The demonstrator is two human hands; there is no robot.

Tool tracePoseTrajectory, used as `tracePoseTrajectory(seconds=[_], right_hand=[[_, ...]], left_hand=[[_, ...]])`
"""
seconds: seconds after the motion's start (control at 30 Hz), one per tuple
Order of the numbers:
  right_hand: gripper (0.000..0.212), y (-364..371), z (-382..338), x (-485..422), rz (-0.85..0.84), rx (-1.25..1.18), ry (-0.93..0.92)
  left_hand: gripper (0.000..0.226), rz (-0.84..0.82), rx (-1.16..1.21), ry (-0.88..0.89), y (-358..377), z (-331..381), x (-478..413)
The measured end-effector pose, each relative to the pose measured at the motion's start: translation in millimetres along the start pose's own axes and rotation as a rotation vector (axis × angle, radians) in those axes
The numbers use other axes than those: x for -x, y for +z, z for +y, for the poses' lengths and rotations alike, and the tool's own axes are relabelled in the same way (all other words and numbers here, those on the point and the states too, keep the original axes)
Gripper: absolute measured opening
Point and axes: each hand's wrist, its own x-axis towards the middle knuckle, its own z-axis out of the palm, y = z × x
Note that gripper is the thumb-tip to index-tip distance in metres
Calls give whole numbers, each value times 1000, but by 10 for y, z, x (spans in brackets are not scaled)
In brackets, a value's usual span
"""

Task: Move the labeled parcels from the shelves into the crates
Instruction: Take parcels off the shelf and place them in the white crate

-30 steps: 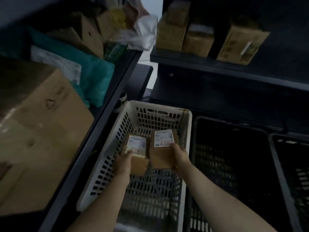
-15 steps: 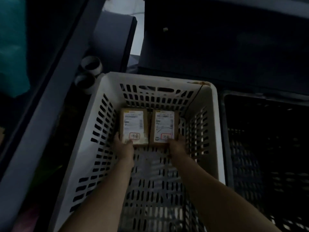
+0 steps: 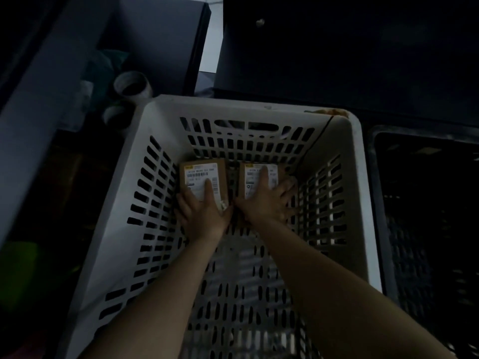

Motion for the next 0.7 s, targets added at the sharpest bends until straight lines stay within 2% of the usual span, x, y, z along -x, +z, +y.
tracePoseTrajectory(seconds=[0.13, 0.27, 0.4, 0.53, 0.7], right_hand=[[108, -96, 122, 6, -5, 159, -30], [105, -230, 130, 86, 5, 214, -125], [104, -450, -58, 186, 12, 213, -168], [106, -749, -202, 266, -56, 442, -232], [110, -1010, -296, 475, -251, 559, -345]], left_hand=[[105, -49, 31, -50, -51, 18, -18], [120, -161, -11, -149, -211, 80, -34], [116, -160, -2, -158, -426, 94, 68], [111, -220, -41, -166, -652, 113, 261], [112, -136, -190, -94, -952, 125, 533]])
